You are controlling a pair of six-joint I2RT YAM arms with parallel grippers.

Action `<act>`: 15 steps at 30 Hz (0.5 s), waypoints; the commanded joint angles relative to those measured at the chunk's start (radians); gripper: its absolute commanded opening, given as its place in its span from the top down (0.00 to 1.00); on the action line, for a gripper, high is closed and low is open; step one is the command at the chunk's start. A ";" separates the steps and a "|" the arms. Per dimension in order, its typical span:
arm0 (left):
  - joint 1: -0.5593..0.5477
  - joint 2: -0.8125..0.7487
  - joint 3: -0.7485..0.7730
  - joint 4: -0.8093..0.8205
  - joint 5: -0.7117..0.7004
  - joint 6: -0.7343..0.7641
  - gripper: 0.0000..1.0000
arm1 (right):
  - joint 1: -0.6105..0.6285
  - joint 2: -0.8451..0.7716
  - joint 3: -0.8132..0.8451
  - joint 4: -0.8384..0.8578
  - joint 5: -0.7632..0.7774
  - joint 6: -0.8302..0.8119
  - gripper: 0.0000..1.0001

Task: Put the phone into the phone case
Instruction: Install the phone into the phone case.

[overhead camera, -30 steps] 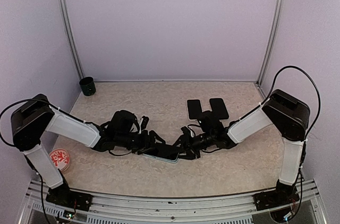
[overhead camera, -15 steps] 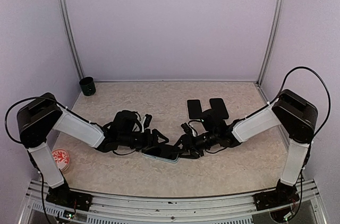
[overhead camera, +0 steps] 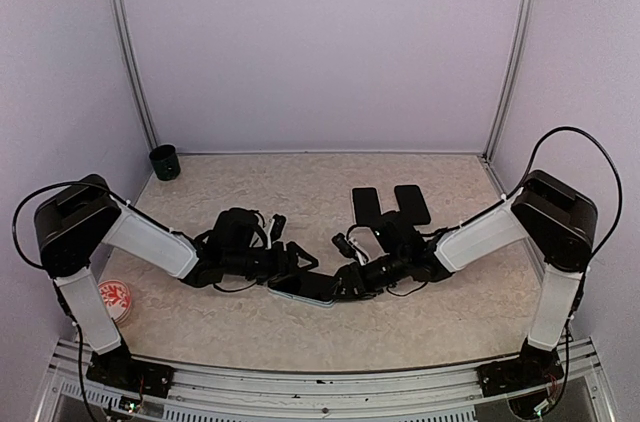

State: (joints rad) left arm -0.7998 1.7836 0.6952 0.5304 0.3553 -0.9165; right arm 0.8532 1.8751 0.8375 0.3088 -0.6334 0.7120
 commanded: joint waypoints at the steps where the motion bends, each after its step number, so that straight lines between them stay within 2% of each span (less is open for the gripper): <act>1: 0.006 0.051 -0.040 -0.126 -0.010 -0.016 0.30 | 0.051 -0.013 -0.009 -0.036 0.063 -0.191 0.44; 7: 0.010 0.066 -0.040 -0.113 -0.003 -0.027 0.30 | 0.095 -0.025 0.004 -0.074 0.117 -0.325 0.43; 15: 0.013 0.080 -0.040 -0.107 -0.003 -0.035 0.30 | 0.187 -0.012 0.037 -0.144 0.263 -0.442 0.43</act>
State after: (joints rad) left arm -0.7891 1.8011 0.6949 0.5789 0.3553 -0.9382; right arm 0.9539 1.8378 0.8516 0.2127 -0.4324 0.3752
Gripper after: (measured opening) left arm 0.700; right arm 0.573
